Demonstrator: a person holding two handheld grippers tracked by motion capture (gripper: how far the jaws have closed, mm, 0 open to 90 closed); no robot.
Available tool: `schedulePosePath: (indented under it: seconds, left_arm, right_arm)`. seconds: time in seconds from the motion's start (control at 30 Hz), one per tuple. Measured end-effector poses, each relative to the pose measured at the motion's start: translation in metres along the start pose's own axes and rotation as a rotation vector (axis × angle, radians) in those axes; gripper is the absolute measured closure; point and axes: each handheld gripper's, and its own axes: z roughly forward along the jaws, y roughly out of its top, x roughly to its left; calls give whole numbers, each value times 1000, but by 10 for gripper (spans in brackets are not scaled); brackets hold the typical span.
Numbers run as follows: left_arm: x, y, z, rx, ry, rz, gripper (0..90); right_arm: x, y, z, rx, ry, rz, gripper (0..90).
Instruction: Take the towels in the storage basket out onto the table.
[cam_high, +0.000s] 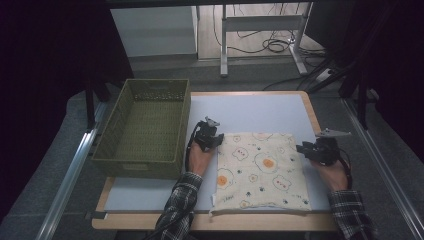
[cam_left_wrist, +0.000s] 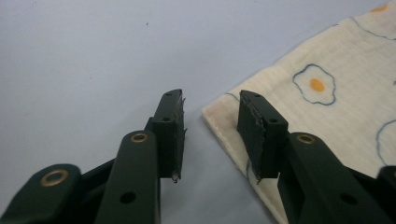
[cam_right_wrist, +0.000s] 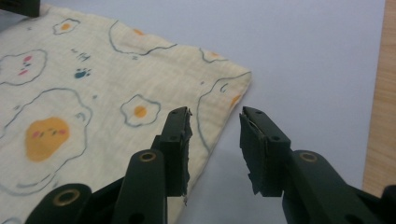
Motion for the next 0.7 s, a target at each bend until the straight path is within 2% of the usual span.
schedulePosePath:
  seconds: [0.17, 0.3, 0.6, 0.7]
  left_arm:
    - [-1, 1, 2, 7, 10, 14, 564]
    - [4, 1, 3, 14, -12, -22, 524]
    - [4, 0, 3, 13, -11, -20, 524]
    - [3, 0, 3, 13, -9, -18, 524]
  right_arm:
    - [-4, 9, 10, 3, -19, -3, 629]
    - [-5, 16, 20, 12, -32, -9, 630]
    - [-7, 29, 46, 19, -62, -28, 627]
    - [-7, 31, 56, 40, -82, -43, 624]
